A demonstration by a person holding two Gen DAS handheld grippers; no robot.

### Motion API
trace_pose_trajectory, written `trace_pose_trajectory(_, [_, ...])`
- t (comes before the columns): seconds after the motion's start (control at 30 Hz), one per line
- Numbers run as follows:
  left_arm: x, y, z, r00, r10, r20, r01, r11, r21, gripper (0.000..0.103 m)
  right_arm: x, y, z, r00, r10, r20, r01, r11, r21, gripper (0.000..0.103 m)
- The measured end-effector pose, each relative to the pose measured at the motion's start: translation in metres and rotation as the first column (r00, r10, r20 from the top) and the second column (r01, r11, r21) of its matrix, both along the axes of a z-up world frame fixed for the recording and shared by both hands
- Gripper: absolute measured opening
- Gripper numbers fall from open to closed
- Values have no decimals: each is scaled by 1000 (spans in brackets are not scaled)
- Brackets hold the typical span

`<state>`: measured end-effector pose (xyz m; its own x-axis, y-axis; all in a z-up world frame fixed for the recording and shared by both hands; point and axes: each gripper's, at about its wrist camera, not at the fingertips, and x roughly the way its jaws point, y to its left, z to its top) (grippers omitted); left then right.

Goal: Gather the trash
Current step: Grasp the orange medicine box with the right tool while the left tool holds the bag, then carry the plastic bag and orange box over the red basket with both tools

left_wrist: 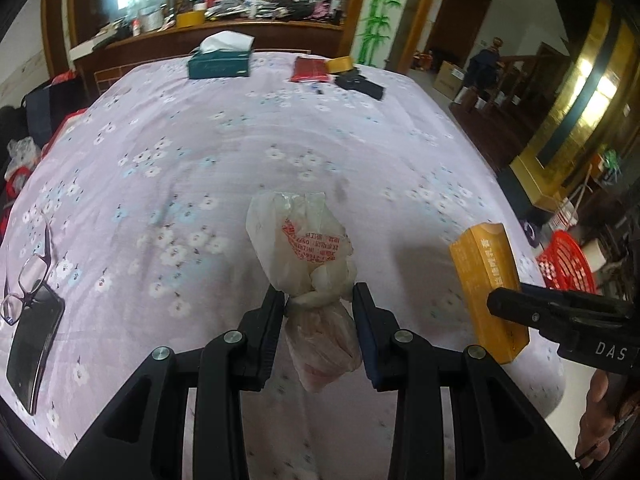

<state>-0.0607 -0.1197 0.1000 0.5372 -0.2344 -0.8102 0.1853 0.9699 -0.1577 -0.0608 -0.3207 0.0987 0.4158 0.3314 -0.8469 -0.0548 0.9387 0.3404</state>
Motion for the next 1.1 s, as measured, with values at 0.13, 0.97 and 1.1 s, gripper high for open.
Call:
trace_pose_trajectory(0.13, [-15,-23,9,999,-48,18,48,999,15,34,-24,-21,4,998,-57,5,57,998,5,50])
trace_pose_trajectory(0.97, [-56,-95,53,979,-146,143,134,987,89,34,-88,-88,55,976,-176,129,170,984,54,50])
trace_pose_trajectory(1.1, [-57,-100,60,975,-155,159,141,985,95,34,-91,-90,61,973,-180,145,173,983,61,50])
